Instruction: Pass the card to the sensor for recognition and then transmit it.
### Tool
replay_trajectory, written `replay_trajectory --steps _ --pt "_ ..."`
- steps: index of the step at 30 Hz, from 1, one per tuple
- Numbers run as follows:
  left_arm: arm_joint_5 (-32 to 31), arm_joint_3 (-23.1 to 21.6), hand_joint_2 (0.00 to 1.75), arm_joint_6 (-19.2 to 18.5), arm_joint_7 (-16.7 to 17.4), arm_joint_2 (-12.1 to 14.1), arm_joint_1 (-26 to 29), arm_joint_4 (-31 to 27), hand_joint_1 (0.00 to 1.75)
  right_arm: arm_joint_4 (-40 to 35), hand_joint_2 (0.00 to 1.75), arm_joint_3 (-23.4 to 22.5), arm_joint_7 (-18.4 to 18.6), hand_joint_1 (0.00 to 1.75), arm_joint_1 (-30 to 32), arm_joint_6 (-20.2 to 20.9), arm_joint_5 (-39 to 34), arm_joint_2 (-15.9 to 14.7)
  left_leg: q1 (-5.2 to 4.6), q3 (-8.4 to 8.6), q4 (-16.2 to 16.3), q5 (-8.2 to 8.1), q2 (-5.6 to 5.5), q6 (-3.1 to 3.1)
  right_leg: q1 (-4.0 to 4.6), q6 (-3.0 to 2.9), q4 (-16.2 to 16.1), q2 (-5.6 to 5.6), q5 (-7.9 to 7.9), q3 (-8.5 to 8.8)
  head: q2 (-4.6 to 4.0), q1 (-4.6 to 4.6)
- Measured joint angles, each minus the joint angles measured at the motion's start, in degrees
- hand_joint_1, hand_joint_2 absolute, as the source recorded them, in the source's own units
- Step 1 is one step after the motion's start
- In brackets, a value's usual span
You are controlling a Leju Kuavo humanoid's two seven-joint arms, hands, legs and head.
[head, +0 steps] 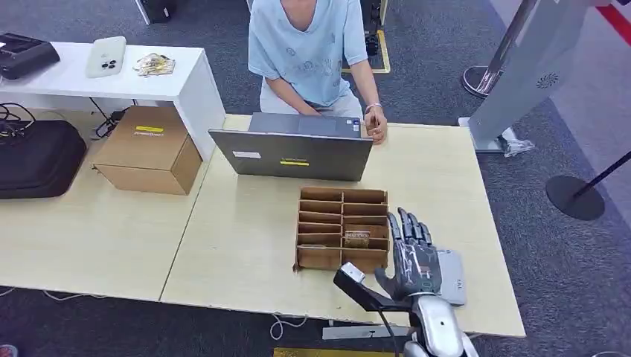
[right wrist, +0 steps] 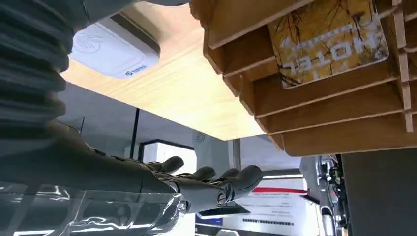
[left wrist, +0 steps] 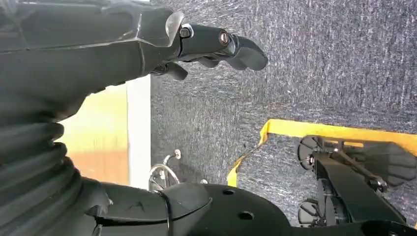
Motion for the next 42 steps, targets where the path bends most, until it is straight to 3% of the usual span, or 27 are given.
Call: replay_trajectory --steps 25,42 --pt "0.9 0.0 1.75 0.4 0.0 -0.3 0.0 0.0 0.00 4.2 1.75 2.7 -0.7 0.23 -3.4 0.9 -1.8 -0.3 0.00 0.00 0.0 0.00 0.00 0.00 0.00 0.00 0.0 0.00 0.00 0.00 0.00 0.00" --pt "0.8 0.0 1.75 0.4 0.0 -0.5 0.1 0.0 0.00 5.1 1.75 4.1 -0.5 0.21 -5.0 1.8 -1.3 -0.4 0.00 0.00 0.0 0.00 0.00 0.00 0.00 0.00 0.0 0.00 0.00 0.00 0.00 0.00"
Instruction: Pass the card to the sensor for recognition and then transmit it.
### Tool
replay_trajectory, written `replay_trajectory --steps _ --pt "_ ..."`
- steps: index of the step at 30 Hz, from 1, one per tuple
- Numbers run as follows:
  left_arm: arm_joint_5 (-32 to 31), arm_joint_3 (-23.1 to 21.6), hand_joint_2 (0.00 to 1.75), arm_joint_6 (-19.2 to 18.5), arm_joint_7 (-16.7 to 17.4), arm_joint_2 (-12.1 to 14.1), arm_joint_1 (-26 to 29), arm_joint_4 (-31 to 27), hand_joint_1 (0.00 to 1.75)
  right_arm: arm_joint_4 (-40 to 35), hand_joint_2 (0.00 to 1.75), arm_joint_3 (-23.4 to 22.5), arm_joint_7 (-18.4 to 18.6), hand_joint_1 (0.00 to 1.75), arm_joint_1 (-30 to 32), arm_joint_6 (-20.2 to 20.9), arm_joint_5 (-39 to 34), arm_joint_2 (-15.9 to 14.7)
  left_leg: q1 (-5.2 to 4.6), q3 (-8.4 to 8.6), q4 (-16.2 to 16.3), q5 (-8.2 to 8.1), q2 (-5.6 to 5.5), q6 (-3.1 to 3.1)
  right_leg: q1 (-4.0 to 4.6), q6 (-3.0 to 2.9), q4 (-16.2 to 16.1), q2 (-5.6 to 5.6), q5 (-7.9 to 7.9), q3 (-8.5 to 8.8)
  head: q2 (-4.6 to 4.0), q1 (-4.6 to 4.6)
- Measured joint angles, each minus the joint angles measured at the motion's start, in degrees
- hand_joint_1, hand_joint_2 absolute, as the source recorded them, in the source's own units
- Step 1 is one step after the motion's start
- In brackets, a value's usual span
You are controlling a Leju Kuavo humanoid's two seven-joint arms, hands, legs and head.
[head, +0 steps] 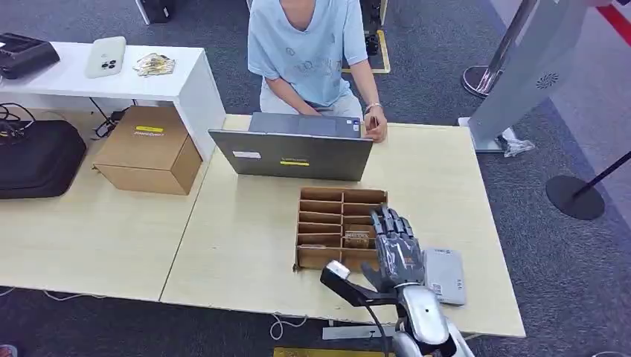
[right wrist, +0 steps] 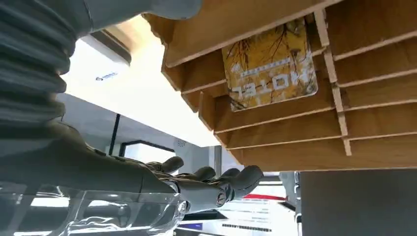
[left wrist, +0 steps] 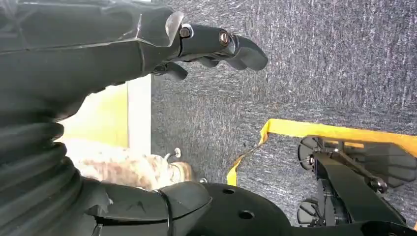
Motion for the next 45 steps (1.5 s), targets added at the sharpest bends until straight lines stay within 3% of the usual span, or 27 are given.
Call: replay_trajectory --steps 19,21,23,28,36,38,45 --pt "0.5 0.0 1.75 -0.1 0.0 0.0 0.0 0.0 0.00 4.4 1.75 2.5 -0.4 0.37 -3.5 0.8 -0.6 0.0 0.00 0.00 0.0 0.01 0.00 -0.01 0.00 0.00 0.0 0.00 0.00 0.00 0.00 0.00" --pt "0.6 0.0 1.75 -0.1 0.0 0.0 0.0 0.0 0.00 4.8 1.75 2.6 -0.4 0.42 -3.7 0.8 -0.6 0.0 0.00 0.00 0.0 0.01 -0.01 -0.01 0.00 0.00 0.0 -0.01 0.00 0.00 0.00 0.00" --pt "0.6 0.0 1.75 -0.1 0.0 0.0 0.0 0.0 0.00 5.2 1.75 2.7 -0.4 0.63 -3.9 0.8 -0.6 0.0 0.00 0.00 0.0 0.01 -0.01 -0.01 0.00 0.00 0.0 -0.01 0.00 0.00 0.00 0.00" --pt "0.7 0.0 1.75 -0.1 0.0 0.0 0.0 0.0 0.00 5.6 1.75 2.9 -0.4 0.96 -4.5 0.8 -0.7 0.0 0.00 0.00 0.0 0.01 0.00 -0.01 0.00 0.00 0.0 0.00 0.00 0.00 0.00 0.00" --pt "0.8 0.0 1.75 -0.1 0.0 0.0 0.0 0.0 0.00 5.9 1.75 3.2 -0.4 1.10 -5.2 0.8 -0.9 0.0 0.00 0.04 0.0 0.01 0.01 -0.01 0.00 -0.01 0.0 0.02 0.01 0.02 0.00 0.00" --pt "0.8 0.0 1.75 0.0 0.0 0.0 0.0 0.0 0.00 6.0 1.75 3.3 -0.4 1.26 -5.2 0.8 -1.0 0.0 0.00 0.03 0.0 0.01 0.01 -0.01 0.00 -0.01 0.0 0.02 0.01 0.02 0.00 0.00" --pt "0.8 0.0 1.75 0.0 0.0 0.0 0.0 0.0 0.00 6.1 1.75 3.3 -0.4 1.26 -5.4 0.7 -1.5 0.0 0.00 0.05 0.0 0.02 0.00 -0.02 0.00 -0.01 0.0 0.01 0.01 0.04 0.00 0.00"
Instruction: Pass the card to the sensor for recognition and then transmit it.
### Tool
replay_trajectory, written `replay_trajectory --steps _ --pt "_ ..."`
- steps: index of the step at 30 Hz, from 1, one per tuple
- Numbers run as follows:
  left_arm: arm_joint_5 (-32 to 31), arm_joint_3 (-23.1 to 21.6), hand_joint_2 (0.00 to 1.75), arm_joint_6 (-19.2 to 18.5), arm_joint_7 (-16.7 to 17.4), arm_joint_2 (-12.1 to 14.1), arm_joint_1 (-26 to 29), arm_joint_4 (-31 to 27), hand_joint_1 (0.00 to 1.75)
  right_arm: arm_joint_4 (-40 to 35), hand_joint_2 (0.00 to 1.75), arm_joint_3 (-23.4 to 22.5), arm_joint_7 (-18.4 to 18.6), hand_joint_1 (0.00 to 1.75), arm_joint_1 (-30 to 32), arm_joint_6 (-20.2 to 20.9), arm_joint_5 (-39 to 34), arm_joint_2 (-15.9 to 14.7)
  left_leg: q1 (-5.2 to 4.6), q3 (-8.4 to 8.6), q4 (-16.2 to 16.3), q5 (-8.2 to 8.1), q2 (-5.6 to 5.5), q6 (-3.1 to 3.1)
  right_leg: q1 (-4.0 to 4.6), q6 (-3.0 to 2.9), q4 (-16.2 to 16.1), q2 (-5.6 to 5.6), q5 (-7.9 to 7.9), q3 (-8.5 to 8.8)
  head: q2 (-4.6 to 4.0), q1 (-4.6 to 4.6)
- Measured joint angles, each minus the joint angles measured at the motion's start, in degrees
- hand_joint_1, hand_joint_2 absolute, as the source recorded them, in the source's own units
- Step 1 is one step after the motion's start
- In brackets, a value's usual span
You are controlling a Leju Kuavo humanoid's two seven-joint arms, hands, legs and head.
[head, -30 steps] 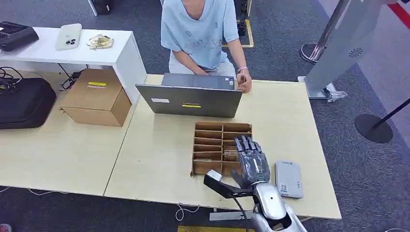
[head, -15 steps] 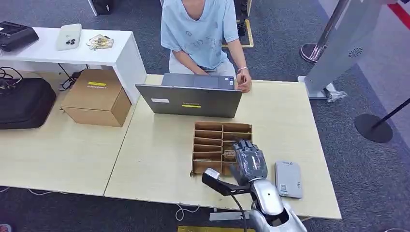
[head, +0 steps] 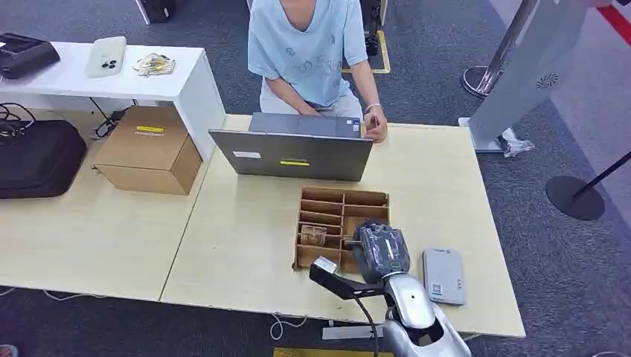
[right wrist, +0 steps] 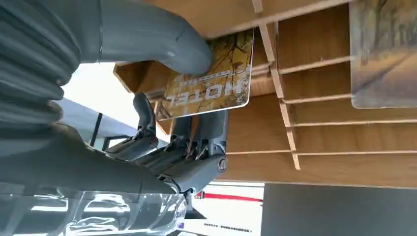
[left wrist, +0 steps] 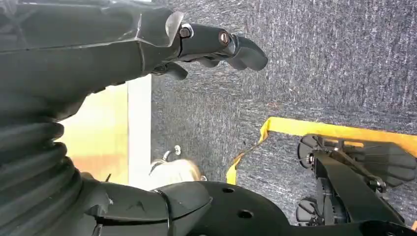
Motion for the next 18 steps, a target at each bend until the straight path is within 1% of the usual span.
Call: replay_trajectory --steps 2,3,4,5,8,11,16,18 --pt "0.0 0.0 1.75 0.0 0.0 0.0 0.0 0.0 0.00 0.0 1.75 0.0 0.0 1.20 0.0 0.0 0.0 0.0 0.00 0.00 0.0 0.00 0.00 0.00 0.00 0.00 0.0 0.00 0.00 0.00 0.00 0.02" --pt "0.0 0.0 1.75 0.0 0.0 0.0 0.0 0.0 0.00 0.0 1.75 0.0 0.0 1.26 -0.1 0.0 0.0 0.0 0.00 0.00 0.0 0.00 0.00 0.00 0.00 0.00 0.0 0.00 0.00 0.00 0.00 0.00" --pt "0.0 0.0 1.75 0.0 0.0 0.0 0.0 0.0 0.00 0.0 1.75 0.0 0.0 1.26 -0.1 0.0 0.0 0.0 0.00 0.00 0.0 0.00 0.00 0.00 0.00 0.00 0.0 0.00 0.00 0.00 0.00 0.02" --pt "-0.1 0.0 1.75 0.0 0.0 0.0 0.0 0.0 0.00 0.0 1.75 0.0 0.0 1.22 -0.1 0.0 0.0 0.0 0.00 0.00 0.0 0.00 0.00 0.00 0.00 0.00 0.0 0.00 0.00 0.00 0.00 0.00" --pt "-0.2 0.0 1.75 0.0 0.0 0.0 0.0 0.0 0.00 0.0 1.75 0.0 0.0 1.19 -0.1 0.0 0.0 0.0 0.00 0.00 0.0 0.00 0.00 0.00 0.00 0.00 0.0 0.00 0.00 0.00 0.00 0.00" --pt "-0.5 0.0 1.75 0.1 0.1 0.0 0.0 0.0 0.00 -0.2 1.75 0.0 0.0 1.20 0.0 0.0 0.0 0.0 0.00 0.01 0.0 0.00 0.00 0.00 0.00 0.00 0.0 0.00 0.00 0.00 0.00 0.00" --pt "-0.7 0.0 1.75 0.1 0.2 0.0 0.0 0.0 0.00 -0.5 1.75 0.0 0.0 1.19 0.2 0.0 0.0 0.0 0.00 0.01 0.0 0.00 0.00 0.00 0.00 0.00 0.0 0.00 0.00 0.00 0.00 0.00" --pt "-0.9 0.0 1.75 0.1 0.2 0.0 0.0 0.0 0.00 -0.6 1.75 0.0 0.0 1.22 0.3 0.0 0.0 0.0 0.00 0.01 0.0 0.00 0.00 0.00 0.00 0.00 0.0 0.00 0.00 0.00 0.00 0.00"
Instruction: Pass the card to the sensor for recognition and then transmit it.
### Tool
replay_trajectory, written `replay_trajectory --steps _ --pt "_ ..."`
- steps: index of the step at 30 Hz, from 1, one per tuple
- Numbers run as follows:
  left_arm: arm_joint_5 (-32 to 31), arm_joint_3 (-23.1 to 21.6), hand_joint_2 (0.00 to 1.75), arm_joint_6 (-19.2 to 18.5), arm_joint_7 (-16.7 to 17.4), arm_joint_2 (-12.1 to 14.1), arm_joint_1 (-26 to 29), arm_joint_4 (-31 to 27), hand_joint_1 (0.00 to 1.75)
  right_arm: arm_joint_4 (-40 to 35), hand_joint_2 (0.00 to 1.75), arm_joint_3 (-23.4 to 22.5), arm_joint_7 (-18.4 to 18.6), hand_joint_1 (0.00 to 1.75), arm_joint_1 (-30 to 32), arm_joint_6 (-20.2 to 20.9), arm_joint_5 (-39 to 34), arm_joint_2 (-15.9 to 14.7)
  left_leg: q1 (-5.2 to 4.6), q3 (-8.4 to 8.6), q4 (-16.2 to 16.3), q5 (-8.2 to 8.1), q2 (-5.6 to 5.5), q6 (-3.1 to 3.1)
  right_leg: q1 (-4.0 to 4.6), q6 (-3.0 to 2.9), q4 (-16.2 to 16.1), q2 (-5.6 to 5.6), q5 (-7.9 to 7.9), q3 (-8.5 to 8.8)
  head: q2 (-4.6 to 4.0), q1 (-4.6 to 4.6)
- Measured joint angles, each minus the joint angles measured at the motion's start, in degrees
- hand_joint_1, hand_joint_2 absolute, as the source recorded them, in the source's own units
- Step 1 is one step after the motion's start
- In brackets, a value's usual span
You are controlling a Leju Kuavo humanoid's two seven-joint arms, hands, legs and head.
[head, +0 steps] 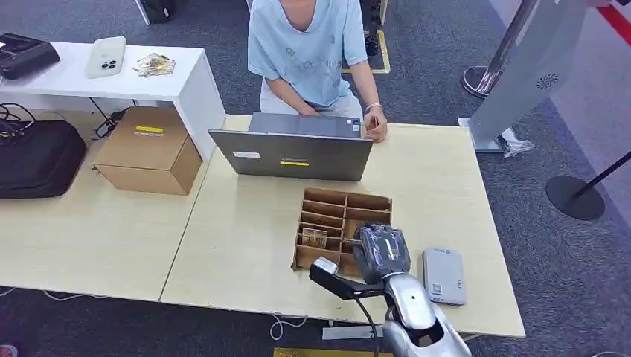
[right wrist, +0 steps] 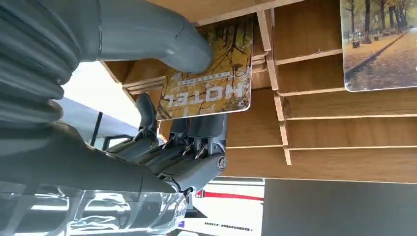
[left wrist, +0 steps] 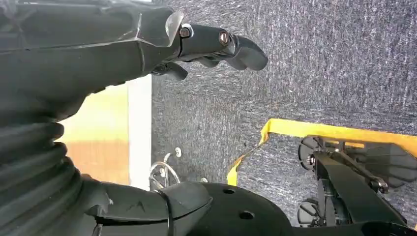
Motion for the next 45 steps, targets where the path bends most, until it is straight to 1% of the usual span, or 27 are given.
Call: replay_trajectory --steps 1,3,5,6,8,11,13,16,18,21,29,35,36,40,41,42,45 --pt "0.0 0.0 1.75 0.0 0.0 0.0 0.0 0.0 0.00 0.0 1.75 0.0 0.0 1.22 0.0 0.0 0.0 0.0 0.00 0.00 0.0 0.00 0.00 0.00 0.00 0.00 0.0 0.00 0.00 0.00 0.00 0.00" --pt "-0.1 0.0 1.75 0.0 0.0 0.0 0.0 0.0 0.00 -0.2 1.75 0.0 0.0 1.29 0.2 0.0 0.0 0.0 0.00 0.00 0.0 0.00 0.00 0.00 0.00 0.00 0.0 0.00 0.00 0.00 0.00 0.00" --pt "-0.2 0.0 1.75 0.0 0.0 0.0 0.0 0.0 0.00 -0.3 1.75 0.0 0.0 1.29 0.3 -0.1 -0.1 0.0 0.00 0.00 0.0 0.00 0.00 0.00 0.00 0.00 0.0 0.00 0.00 -0.01 0.00 0.00" --pt "-0.2 0.0 1.75 0.0 0.1 0.0 0.0 0.0 0.00 -0.4 1.75 0.0 0.0 1.38 0.4 -0.1 -0.1 0.0 0.00 0.00 0.0 0.00 0.00 0.00 0.00 0.00 0.0 0.00 0.00 -0.01 0.00 0.00" --pt "-0.3 0.0 1.75 0.0 0.1 0.0 0.0 0.0 0.00 -0.6 1.75 -0.2 0.0 1.38 0.6 -0.2 -0.3 0.0 0.00 -0.01 0.0 0.00 0.00 0.00 0.00 0.00 0.0 0.00 0.00 -0.01 0.00 0.00" --pt "-0.4 0.0 1.75 0.0 0.2 0.0 0.0 0.0 0.00 -0.9 1.75 -0.3 0.0 1.50 1.0 -0.4 -0.4 0.0 0.00 -0.01 0.0 0.00 0.00 0.00 0.00 0.00 0.0 0.00 0.00 0.00 0.00 0.00" --pt "-0.6 0.0 1.75 0.0 0.2 0.0 0.0 0.0 0.00 -1.0 1.75 -0.4 0.0 1.54 1.1 -0.5 -0.5 0.0 0.00 -0.01 0.0 0.00 0.00 0.00 0.00 0.00 0.0 0.00 0.00 0.00 0.00 0.00" --pt "-0.7 0.0 1.75 0.1 0.2 0.0 0.0 0.0 0.00 -1.2 1.75 -0.5 0.0 1.55 1.3 -0.5 -0.8 0.0 0.00 0.00 0.0 0.00 0.00 0.00 0.00 0.00 0.0 0.00 0.00 0.00 0.00 0.00" --pt "-0.7 0.0 1.75 0.1 0.2 0.0 0.0 0.0 0.00 -1.2 1.75 -0.5 0.0 1.50 1.4 -0.5 -1.0 0.0 0.00 0.00 0.0 0.00 0.00 0.00 0.00 0.00 0.0 0.00 0.00 0.00 0.00 0.00" --pt "-0.7 0.0 1.75 0.1 0.2 0.0 0.0 0.0 0.00 -1.4 1.75 -0.5 0.0 1.52 1.5 -0.5 -0.9 0.0 0.00 0.00 0.0 0.00 0.00 0.00 0.00 0.00 0.0 0.00 0.00 0.00 0.00 0.00" --pt "-0.7 0.0 1.75 0.1 0.2 0.0 0.0 0.0 0.00 -1.7 1.75 -0.6 0.0 1.45 1.8 -0.6 -0.9 0.0 0.00 0.00 0.0 0.00 0.00 0.00 0.00 0.00 0.0 0.00 0.00 0.00 0.00 0.00" --pt "-0.7 0.0 1.75 0.1 0.2 0.0 0.0 0.0 0.00 -2.1 1.75 -0.9 0.0 1.47 2.1 -0.6 -0.8 0.0 0.00 -0.01 0.0 0.00 0.00 0.00 0.00 0.00 0.0 0.00 0.00 0.00 0.00 0.00" --pt "-0.7 0.0 1.75 0.0 0.2 0.0 0.0 0.0 0.00 -2.1 1.75 -1.0 0.0 1.54 2.2 -0.6 -0.7 0.0 0.00 -0.01 0.0 0.00 0.00 0.00 0.00 0.00 0.0 0.00 0.00 0.00 0.00 0.00" --pt "-0.6 0.0 1.75 0.0 0.1 0.0 0.0 0.0 0.00 -2.2 1.75 -1.1 -0.2 1.62 2.3 -0.9 -0.2 0.0 0.00 -0.01 0.0 0.00 0.00 0.00 0.00 0.00 0.0 0.00 0.00 0.00 0.00 0.00" --pt "-0.6 0.0 1.75 0.0 0.1 0.0 0.0 0.0 0.00 -2.3 1.75 -1.2 -0.3 1.62 2.3 -1.2 0.0 0.0 0.00 -0.01 0.0 0.00 0.00 0.00 0.00 0.00 0.0 0.00 0.00 0.00 0.00 0.00" --pt "-0.6 0.0 1.75 0.0 0.1 0.0 0.0 0.0 0.00 -2.3 1.75 -1.2 -0.4 1.57 2.3 -1.4 0.0 0.0 0.00 -0.01 0.0 0.00 0.00 0.00 0.00 0.00 0.0 0.00 0.00 0.00 0.00 0.00" --pt "-0.6 0.0 1.75 0.0 0.1 0.0 0.0 0.0 0.00 -2.8 1.75 -1.3 -0.6 1.59 2.4 -2.3 0.1 0.0 0.00 -0.01 0.0 0.00 0.00 0.00 0.00 0.00 0.0 0.00 0.00 0.00 0.00 0.00"
